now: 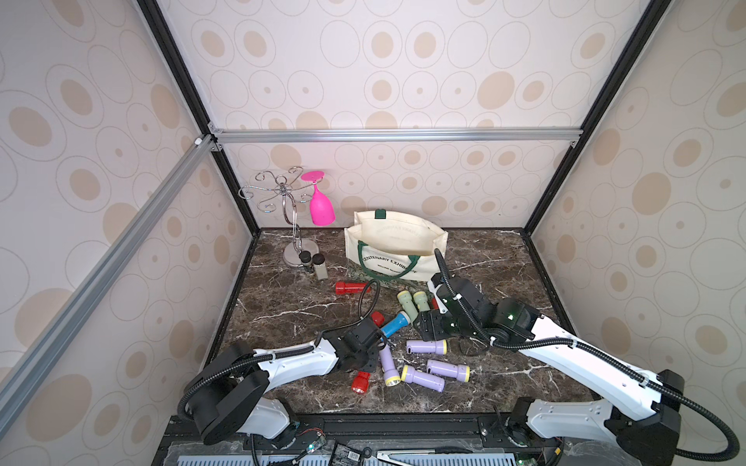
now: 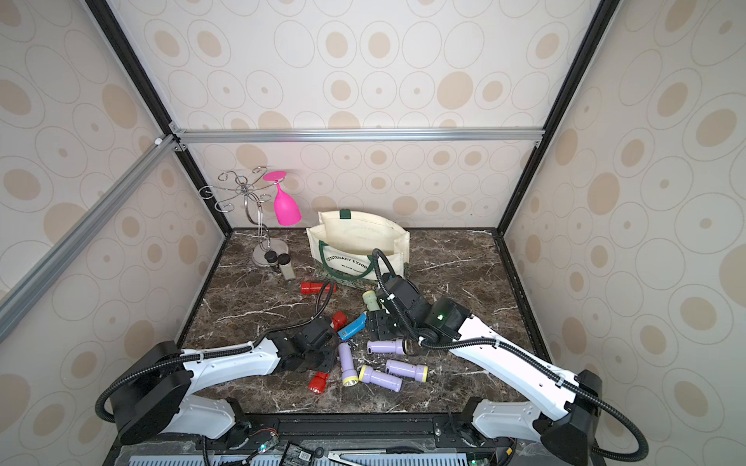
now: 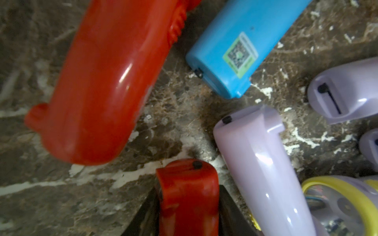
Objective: Put the flashlights into the tote bags
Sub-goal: Pick up the flashlight from the center of the board.
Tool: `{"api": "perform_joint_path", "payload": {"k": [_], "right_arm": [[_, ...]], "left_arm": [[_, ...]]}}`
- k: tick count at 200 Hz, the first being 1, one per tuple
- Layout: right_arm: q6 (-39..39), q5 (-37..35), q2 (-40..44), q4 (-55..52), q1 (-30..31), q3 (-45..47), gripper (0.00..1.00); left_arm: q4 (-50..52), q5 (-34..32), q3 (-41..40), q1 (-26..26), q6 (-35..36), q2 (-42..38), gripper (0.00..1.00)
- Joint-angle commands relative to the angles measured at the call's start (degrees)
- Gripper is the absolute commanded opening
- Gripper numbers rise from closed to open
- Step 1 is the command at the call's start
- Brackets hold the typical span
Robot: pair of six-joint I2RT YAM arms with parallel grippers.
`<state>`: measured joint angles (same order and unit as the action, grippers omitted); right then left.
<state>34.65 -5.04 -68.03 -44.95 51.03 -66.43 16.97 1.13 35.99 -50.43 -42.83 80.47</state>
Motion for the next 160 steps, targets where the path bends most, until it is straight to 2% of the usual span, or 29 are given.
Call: {"api": "perform_joint_path", "payload": {"k": [1,51,87,124,160], "right_arm": [[-0.43,-1.67,2.42,-0.53,0.30,0.79,0.80],[-4.91,-0.28,2.46,0.45,0.22,0.00,0.80],[-7.54,7.92,0.19,3.50,0.00,-2.86,0.78],[-8.83,19.00,0.99,11.27,-0.18,-0.45,0.80],[-10.51,24.70,1.30,12.52,-1.46,-0.44,0.88]], "left_arm": [[0.04,-1.63,-1.15,-0.72,-2.43,-0.03,0.32],[1.50,-2.71,-0.51,-0.80,-7.87,-5.19,0.18],[2.64,-4.41,1.58,-0.72,-12.36,-15.28,0.14],[-5.66,-7.04,4.08,-0.71,-16.67,-23.24,0.15],[-18.11,-6.77,5.63,-0.74,-19.55,-22.28,0.16]]}}
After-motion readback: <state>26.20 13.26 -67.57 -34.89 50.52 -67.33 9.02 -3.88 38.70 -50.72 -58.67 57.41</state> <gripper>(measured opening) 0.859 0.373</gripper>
